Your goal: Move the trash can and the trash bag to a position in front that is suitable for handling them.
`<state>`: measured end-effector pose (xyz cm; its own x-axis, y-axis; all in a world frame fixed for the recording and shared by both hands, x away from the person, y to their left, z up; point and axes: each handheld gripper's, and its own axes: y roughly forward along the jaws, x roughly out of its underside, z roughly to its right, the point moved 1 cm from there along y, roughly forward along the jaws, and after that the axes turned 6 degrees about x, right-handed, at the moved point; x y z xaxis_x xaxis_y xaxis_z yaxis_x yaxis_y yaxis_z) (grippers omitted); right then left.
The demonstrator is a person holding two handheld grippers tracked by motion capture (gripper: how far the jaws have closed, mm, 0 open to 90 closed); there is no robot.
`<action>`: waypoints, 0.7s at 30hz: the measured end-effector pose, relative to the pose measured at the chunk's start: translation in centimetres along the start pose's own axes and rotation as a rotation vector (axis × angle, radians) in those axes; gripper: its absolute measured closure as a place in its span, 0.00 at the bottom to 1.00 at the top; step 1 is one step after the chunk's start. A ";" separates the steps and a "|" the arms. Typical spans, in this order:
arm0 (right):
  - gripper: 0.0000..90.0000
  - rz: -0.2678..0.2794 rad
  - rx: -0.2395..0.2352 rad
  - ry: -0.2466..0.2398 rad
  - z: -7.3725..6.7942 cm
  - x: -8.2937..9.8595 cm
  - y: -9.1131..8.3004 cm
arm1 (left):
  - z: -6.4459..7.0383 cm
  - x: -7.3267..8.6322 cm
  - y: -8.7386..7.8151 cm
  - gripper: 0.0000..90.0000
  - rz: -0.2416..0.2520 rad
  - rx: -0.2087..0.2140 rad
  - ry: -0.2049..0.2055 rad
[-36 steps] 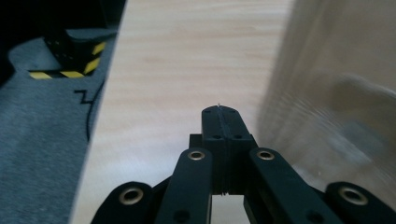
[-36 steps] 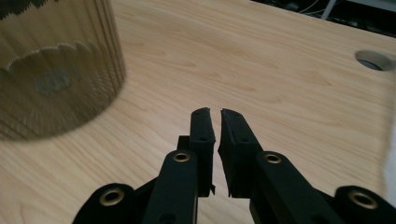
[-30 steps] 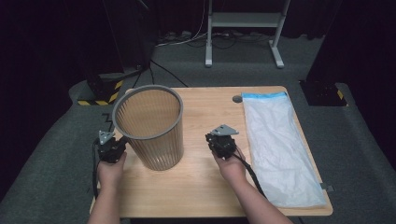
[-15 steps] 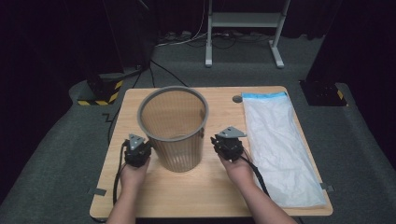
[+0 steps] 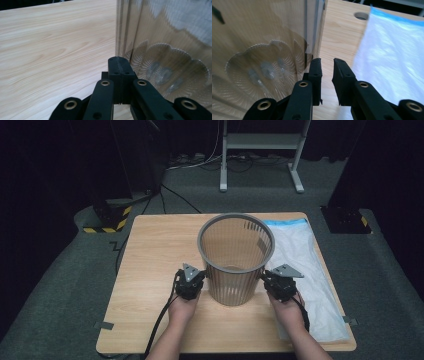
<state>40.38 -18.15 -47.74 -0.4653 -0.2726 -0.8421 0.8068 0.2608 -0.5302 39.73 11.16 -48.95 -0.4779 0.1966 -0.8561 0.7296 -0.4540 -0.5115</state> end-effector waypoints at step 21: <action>0.72 -0.038 0.058 0.055 4.6 2.6 -0.6 | -1.1 2.8 -0.5 0.81 -0.077 -0.001 -0.014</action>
<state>40.36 -23.25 -49.15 -0.5139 -0.2297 -0.8265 0.8071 0.1970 -0.5566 38.59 12.87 -51.15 -0.5391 0.2187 -0.8133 0.6912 -0.4369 -0.5756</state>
